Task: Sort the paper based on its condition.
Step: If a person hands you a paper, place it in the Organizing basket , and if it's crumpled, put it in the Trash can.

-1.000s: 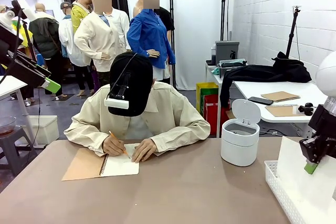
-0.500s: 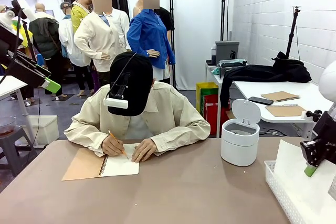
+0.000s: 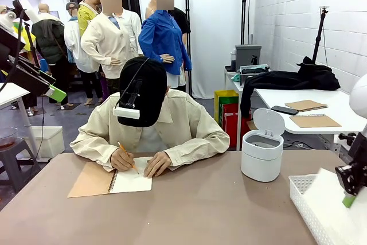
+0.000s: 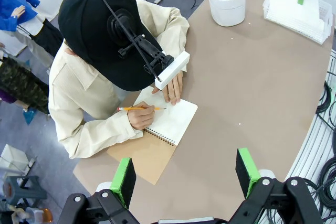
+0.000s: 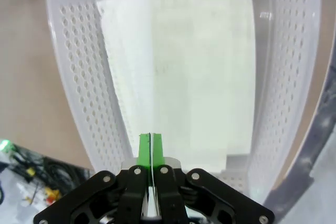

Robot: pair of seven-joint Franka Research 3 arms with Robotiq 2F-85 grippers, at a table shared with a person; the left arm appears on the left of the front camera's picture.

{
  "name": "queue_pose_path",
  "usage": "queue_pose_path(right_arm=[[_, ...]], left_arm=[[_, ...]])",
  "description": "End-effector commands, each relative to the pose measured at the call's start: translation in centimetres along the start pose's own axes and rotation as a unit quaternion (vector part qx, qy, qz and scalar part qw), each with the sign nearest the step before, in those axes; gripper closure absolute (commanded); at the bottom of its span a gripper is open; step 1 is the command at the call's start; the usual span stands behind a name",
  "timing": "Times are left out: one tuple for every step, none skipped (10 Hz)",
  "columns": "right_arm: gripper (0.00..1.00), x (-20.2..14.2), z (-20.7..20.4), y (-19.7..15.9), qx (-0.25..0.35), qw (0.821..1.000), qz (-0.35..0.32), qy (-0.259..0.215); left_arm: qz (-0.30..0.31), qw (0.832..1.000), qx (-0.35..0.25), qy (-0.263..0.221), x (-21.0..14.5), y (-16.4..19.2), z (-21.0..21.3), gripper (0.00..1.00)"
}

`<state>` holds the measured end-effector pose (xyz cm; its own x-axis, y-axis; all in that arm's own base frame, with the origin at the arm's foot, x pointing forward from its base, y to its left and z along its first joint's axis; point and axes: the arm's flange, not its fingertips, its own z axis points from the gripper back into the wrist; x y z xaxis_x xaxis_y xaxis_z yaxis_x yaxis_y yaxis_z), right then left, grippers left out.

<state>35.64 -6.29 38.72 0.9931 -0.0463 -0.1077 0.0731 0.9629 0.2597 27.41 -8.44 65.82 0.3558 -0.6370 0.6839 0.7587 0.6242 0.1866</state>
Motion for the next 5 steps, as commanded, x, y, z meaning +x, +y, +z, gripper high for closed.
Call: queue_pose_path(right_arm=[[1.0, 0.69, 0.27, 0.31, 0.005, 1.0, 0.005, -0.027], [1.0, 0.69, 0.27, 0.31, 0.005, 1.0, 0.005, -0.027], [1.0, 0.69, 0.27, 0.31, 0.005, 1.0, 0.005, -0.027], [1.0, 0.69, 0.27, 0.31, 0.005, 1.0, 0.005, -0.027], [1.0, 0.69, 0.27, 0.31, 0.005, 1.0, 0.005, -0.027]], left_arm=[[0.001, 1.0, 0.001, 0.0, -0.01, 0.05, 0.03, 0.0], [0.001, 1.0, 0.001, 0.0, -0.01, 0.05, 0.03, 0.0], [0.001, 1.0, 0.001, 0.0, -0.01, 0.05, 0.03, 0.0], [0.001, 1.0, 0.001, 0.0, -0.01, 0.05, 0.03, 0.0], [0.001, 1.0, 0.001, 0.0, -0.01, 0.05, 0.03, 0.0]])
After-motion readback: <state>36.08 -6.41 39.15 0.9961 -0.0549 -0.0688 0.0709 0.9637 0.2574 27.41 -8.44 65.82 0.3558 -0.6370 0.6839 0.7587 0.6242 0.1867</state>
